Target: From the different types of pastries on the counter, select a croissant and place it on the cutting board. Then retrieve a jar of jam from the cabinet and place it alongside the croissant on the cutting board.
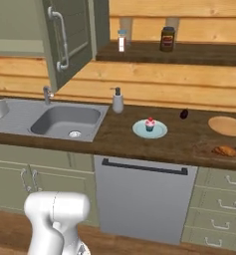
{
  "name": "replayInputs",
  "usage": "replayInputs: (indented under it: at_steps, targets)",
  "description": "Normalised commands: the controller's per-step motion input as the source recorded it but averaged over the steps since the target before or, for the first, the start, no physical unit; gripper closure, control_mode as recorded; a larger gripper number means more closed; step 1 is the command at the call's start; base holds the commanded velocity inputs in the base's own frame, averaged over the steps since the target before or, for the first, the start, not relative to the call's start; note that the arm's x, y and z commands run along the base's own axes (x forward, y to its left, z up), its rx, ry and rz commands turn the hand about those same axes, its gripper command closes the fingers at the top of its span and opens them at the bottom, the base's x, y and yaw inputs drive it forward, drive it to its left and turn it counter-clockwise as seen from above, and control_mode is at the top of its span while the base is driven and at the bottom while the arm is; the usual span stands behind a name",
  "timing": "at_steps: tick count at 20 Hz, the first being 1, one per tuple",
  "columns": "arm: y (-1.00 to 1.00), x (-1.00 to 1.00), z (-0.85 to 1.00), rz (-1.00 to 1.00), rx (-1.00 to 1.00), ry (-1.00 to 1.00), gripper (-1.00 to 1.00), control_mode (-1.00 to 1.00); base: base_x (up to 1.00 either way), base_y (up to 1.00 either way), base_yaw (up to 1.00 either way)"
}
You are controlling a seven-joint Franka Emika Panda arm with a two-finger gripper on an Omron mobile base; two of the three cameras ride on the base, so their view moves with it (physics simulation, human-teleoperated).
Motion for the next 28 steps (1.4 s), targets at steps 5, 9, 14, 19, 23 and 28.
replayInputs:
  at_steps: [5,9,14,19,23,28]
  targets:
    - [0.0,0.0,0.0,0.0,0.0,0.0,1.0,1.0,-0.34,-0.2,-0.01]
    - [0.0,0.0,0.0,0.0,0.0,0.0,1.0,1.0,-0.49,-0.2,0.0]
    - [0.0,0.0,0.0,0.0,0.0,0.0,1.0,1.0,-0.38,-0.26,0.0]
    - [0.0,0.0,0.0,0.0,0.0,0.0,1.0,1.0,-0.24,-0.63,0.05]
    - [0.0,0.0,0.0,0.0,0.0,0.0,1.0,1.0,-0.73,-0.99,0.03]
    - [0.0,0.0,0.0,0.0,0.0,0.0,1.0,1.0,-0.61,-0.91,0.03]
